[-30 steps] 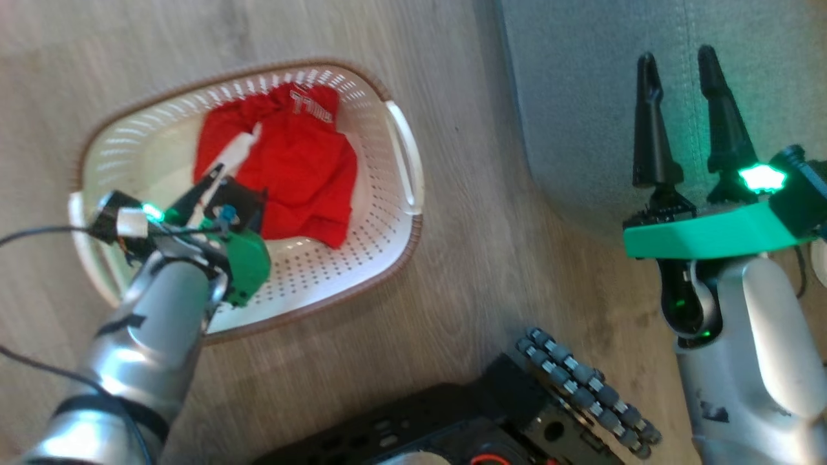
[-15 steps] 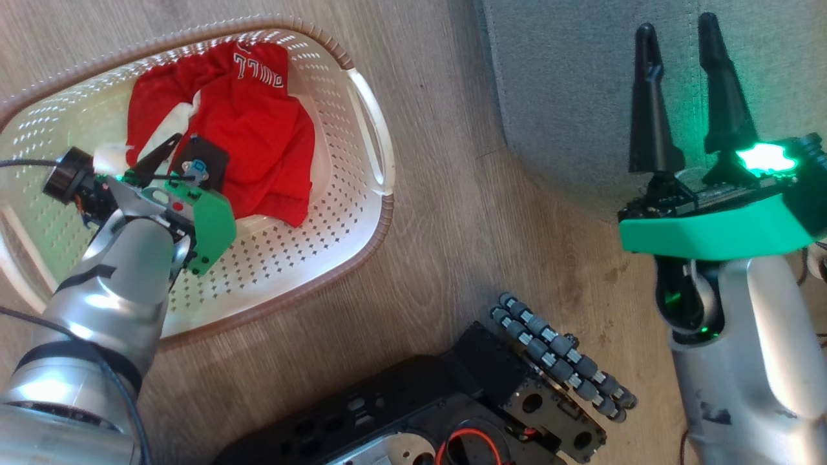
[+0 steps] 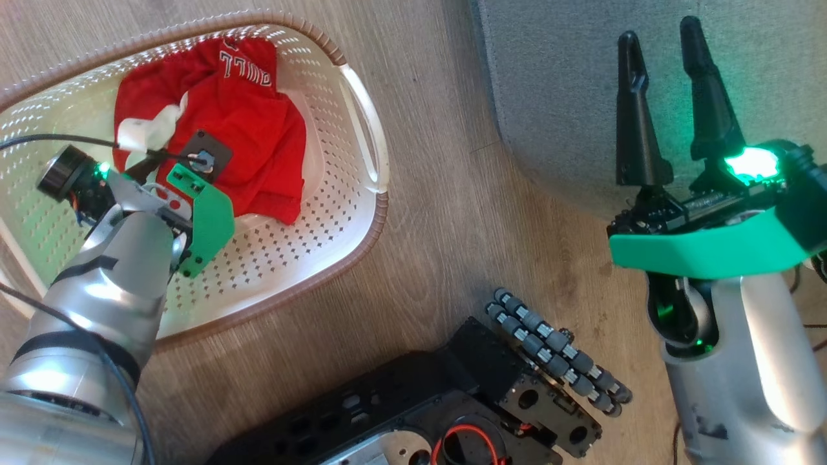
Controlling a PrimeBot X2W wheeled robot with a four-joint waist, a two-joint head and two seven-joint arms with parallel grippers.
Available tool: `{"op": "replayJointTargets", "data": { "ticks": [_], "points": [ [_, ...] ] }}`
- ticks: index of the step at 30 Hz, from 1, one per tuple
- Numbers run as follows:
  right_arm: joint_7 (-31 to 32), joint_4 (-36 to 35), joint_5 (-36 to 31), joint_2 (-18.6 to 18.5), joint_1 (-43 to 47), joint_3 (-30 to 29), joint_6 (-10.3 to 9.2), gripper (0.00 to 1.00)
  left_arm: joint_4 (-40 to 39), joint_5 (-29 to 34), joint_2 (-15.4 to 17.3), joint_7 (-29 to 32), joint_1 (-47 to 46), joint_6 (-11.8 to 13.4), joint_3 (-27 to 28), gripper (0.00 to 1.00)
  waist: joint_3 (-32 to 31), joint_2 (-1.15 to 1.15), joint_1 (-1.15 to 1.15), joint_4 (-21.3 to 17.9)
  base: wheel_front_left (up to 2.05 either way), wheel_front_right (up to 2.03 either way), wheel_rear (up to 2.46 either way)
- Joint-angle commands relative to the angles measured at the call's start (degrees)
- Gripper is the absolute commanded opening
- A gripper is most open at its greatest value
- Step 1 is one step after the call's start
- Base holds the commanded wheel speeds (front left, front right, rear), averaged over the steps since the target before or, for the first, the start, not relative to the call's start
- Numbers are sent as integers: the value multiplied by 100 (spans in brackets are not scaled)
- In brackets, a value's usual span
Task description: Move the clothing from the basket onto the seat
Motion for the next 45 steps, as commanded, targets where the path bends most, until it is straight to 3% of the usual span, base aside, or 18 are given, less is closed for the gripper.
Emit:
{"op": "replayJointTargets", "data": {
  "ticks": [1, 8, 10, 11, 23, 34, 45],
  "points": [
    [-36, -185, -27, -16, 334, 87, -1, 100, -4, 41, 42, 58, 100, 14, 63, 100, 5, 0, 0, 5, 0, 0, 0],
    [-36, -232, -47, -16, 356, 102, -1, 100, 9, 15, 5, 489, 61, 0, -30, 100, 42, 0, 0, 29, 0, 0, 0],
    [-36, -238, -51, -16, 344, 112, -1, 100, 10, -17, -13, 559, 29, -30, -36, 27, 52, 0, 0, 32, 0, 0, 0],
    [-36, -239, -52, -16, 338, 113, -1, 100, 11, -31, -19, 557, 17, -40, -41, 0, 55, 0, 0, 35, 0, 0, 0],
    [-36, -163, -76, -16, 166, 99, -1, 100, 14, -246, 18, 401, -15, -40, -30, 0, -71, 0, 0, 17, 0, 0, 0],
    [-36, 88, -139, -16, -281, 283, -1, 100, 15, -529, 157, -74, 228, 89, 81, 0, -597, 0, 0, -160, 0, 0, 0],
    [-36, 413, -432, -16, -248, 79, -1, 100, 11, -906, -255, -822, 704, 152, 225, 0, -1664, 0, 0, 279, 0, 0, 0]
  ]
}}
